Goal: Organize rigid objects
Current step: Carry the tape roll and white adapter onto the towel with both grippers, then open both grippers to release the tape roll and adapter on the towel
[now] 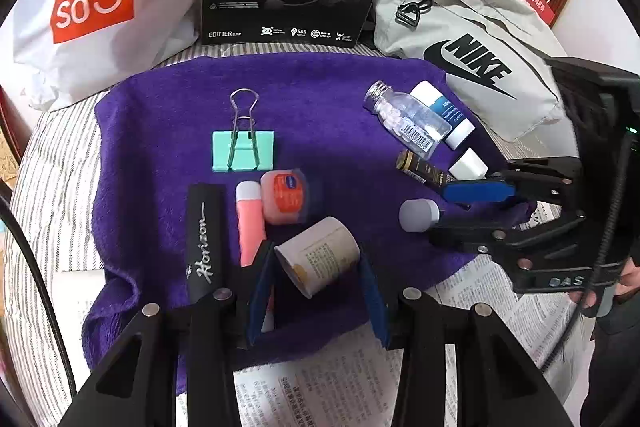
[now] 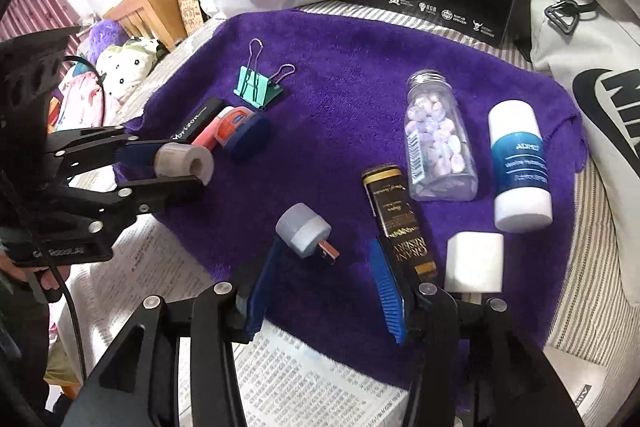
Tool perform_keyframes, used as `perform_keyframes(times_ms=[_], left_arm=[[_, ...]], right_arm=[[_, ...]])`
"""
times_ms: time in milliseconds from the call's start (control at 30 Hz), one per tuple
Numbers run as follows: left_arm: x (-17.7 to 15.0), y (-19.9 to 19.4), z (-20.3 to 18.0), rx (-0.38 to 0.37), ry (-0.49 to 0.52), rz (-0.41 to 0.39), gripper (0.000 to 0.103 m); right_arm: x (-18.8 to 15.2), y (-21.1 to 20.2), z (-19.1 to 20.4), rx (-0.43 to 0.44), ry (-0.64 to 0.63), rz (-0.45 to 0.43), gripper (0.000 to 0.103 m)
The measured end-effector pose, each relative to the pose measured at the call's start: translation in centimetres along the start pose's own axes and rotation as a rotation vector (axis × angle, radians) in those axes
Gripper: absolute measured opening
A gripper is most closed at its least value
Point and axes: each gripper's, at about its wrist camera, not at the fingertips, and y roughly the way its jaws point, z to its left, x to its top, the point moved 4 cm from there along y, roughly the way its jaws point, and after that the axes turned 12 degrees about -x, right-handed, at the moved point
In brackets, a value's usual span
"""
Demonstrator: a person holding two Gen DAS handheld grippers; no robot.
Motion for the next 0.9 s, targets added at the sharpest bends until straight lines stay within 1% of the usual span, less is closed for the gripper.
perform_keyframes(times_ms=[233,400,500,667,800,900], left_arm=[[0.2,1.9,-1.1,0.026,0.045,0.055,0.040],[0.2,2.3,-1.2,0.047,0.048,0.053,0.040],[0.2,2.3,-1.3,0.062,0.055,0.050,0.040],[0.2,2.5,-1.4,0.072,0.054,0.059,0.040],[0.2,2.6,-1.3,0.080,0.043,0.074,0.041],[0.3,2.5,-1.2,0.089,0.023,0.091,0.045]], right_arm=[[-1.1,-2.1,-0.9,-0.039,0.005,-0.042,0.048],[-2.4,-3.0,-1.9,-0.051,0.047,-0.051,0.049],[-2.9,-3.0,-2.2,-0.039,0.069,-0.056,0.050],[-3.6,-2.9,-2.5,-0.022,0.122,-0.055,0.053],[-4.4,-4.1,-2.5,-0.049,0.150,-0.094,0.053],[-4.9,-5.5,-2.4,-0.045,0.172,-0.109,0.055]])
